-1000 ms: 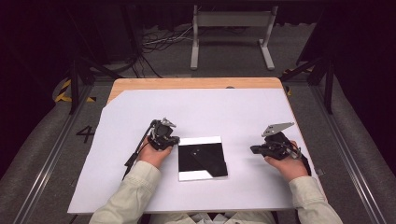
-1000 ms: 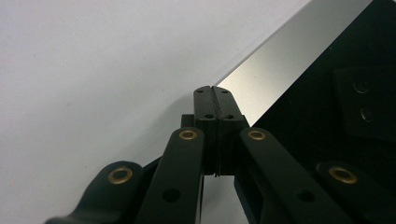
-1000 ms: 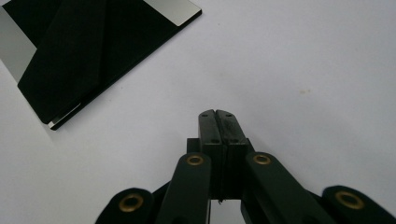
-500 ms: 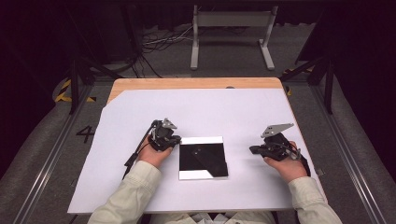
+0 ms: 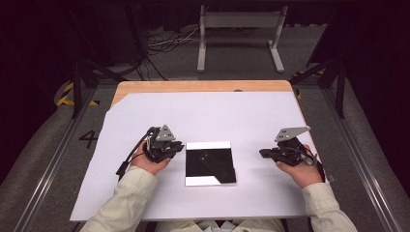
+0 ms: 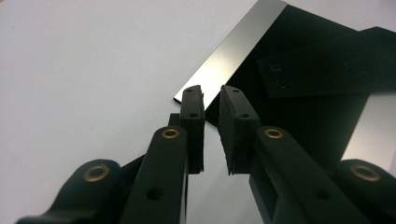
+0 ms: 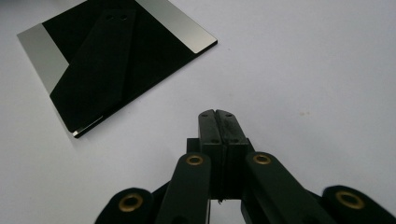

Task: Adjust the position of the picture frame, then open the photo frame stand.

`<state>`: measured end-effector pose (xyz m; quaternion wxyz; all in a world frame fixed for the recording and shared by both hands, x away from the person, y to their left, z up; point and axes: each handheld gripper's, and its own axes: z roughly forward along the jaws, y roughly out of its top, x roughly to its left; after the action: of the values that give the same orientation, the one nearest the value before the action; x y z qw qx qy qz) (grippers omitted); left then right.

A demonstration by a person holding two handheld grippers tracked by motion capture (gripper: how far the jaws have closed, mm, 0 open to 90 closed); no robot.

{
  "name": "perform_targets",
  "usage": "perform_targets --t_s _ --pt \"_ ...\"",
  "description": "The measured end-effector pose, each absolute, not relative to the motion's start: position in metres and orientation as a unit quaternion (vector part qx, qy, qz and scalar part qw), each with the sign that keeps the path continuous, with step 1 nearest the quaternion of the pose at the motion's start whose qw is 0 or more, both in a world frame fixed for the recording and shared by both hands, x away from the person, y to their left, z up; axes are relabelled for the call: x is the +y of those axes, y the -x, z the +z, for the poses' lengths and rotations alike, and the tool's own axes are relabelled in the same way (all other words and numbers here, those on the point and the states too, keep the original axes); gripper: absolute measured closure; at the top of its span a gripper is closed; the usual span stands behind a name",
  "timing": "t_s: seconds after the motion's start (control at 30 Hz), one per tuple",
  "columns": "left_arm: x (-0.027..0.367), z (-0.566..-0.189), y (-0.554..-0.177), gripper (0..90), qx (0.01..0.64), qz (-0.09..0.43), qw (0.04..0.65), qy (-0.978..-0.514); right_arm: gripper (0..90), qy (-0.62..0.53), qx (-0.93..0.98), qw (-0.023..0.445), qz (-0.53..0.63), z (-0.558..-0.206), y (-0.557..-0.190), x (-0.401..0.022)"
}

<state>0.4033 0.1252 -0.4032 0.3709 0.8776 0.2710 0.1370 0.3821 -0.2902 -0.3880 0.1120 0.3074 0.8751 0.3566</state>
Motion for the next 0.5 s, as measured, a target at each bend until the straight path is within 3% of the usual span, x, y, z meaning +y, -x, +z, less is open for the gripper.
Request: perform_targets --t_s 0.5 --pt "0.136 -0.404 -0.385 75.8 0.257 0.121 0.374 -0.883 88.1 -0.287 0.879 0.113 0.363 -0.377 -0.377 -0.294"
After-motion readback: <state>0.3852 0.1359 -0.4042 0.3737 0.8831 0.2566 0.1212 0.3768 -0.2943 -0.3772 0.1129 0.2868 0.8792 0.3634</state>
